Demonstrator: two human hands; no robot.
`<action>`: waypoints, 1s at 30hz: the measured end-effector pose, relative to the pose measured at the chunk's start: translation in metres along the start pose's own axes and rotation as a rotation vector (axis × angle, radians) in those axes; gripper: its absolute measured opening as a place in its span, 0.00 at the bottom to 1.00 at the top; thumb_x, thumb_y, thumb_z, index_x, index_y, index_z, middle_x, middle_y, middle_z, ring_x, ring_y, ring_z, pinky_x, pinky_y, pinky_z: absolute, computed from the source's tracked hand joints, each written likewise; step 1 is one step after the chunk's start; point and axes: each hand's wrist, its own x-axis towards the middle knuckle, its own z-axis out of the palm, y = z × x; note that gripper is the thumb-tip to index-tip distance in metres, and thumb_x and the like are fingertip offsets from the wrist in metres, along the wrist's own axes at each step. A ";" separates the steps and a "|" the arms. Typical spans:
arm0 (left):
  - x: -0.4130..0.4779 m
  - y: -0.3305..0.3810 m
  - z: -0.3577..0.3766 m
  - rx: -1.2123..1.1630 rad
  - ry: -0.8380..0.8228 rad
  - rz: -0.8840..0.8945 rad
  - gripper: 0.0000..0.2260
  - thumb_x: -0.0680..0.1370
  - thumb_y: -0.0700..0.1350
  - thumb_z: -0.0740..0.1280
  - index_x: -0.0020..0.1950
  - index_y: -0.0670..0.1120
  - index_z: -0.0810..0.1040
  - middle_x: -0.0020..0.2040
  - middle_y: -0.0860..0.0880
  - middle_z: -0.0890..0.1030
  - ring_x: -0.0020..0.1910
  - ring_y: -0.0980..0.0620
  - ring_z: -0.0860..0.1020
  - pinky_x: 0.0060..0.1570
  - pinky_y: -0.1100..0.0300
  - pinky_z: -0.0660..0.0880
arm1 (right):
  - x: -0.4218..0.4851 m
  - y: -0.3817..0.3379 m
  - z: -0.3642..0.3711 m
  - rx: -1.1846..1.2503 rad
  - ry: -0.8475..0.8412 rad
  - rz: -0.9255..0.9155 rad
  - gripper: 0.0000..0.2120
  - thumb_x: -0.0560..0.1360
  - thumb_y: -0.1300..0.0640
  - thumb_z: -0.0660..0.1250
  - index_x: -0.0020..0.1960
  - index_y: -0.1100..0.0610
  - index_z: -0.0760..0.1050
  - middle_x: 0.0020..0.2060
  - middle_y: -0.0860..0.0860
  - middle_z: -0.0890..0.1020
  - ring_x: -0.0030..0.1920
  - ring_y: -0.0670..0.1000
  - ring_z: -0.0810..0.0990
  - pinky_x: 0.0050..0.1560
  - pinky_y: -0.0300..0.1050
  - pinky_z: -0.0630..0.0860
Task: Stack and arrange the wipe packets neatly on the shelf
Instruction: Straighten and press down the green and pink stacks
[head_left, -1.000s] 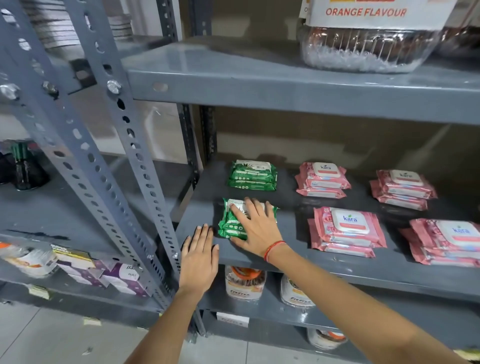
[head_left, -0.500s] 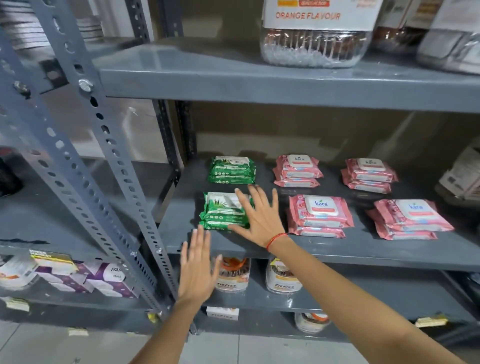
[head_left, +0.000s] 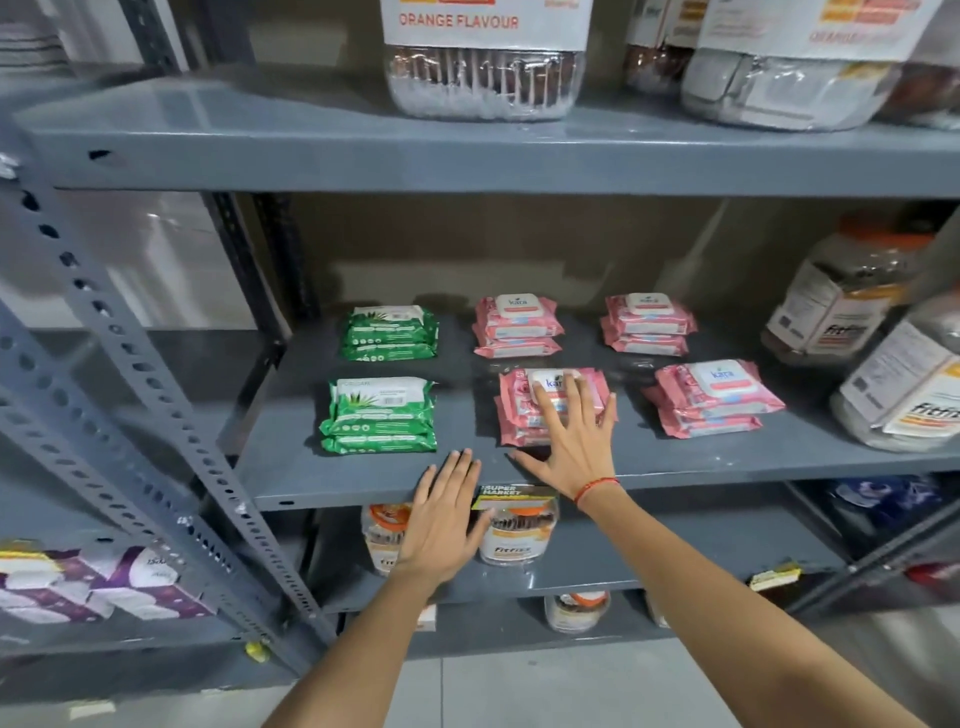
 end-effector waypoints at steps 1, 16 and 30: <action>0.000 0.000 0.000 0.007 -0.008 -0.001 0.31 0.79 0.61 0.41 0.74 0.43 0.58 0.75 0.44 0.60 0.75 0.47 0.56 0.72 0.46 0.47 | 0.001 0.000 0.001 -0.005 0.001 0.001 0.42 0.68 0.28 0.57 0.75 0.49 0.56 0.72 0.64 0.63 0.73 0.65 0.59 0.67 0.73 0.52; -0.003 0.025 0.000 -0.031 0.074 0.038 0.30 0.79 0.60 0.47 0.75 0.42 0.57 0.76 0.45 0.56 0.75 0.46 0.54 0.72 0.45 0.50 | -0.001 0.028 -0.007 0.023 0.057 0.011 0.40 0.71 0.29 0.52 0.76 0.49 0.54 0.75 0.61 0.58 0.75 0.62 0.55 0.68 0.71 0.46; 0.070 0.135 0.010 -0.036 -0.020 0.310 0.30 0.79 0.60 0.46 0.76 0.45 0.47 0.77 0.49 0.44 0.75 0.50 0.41 0.71 0.52 0.36 | -0.023 0.197 -0.026 -0.161 -0.102 0.198 0.44 0.69 0.31 0.61 0.77 0.49 0.49 0.76 0.62 0.51 0.76 0.62 0.49 0.69 0.71 0.42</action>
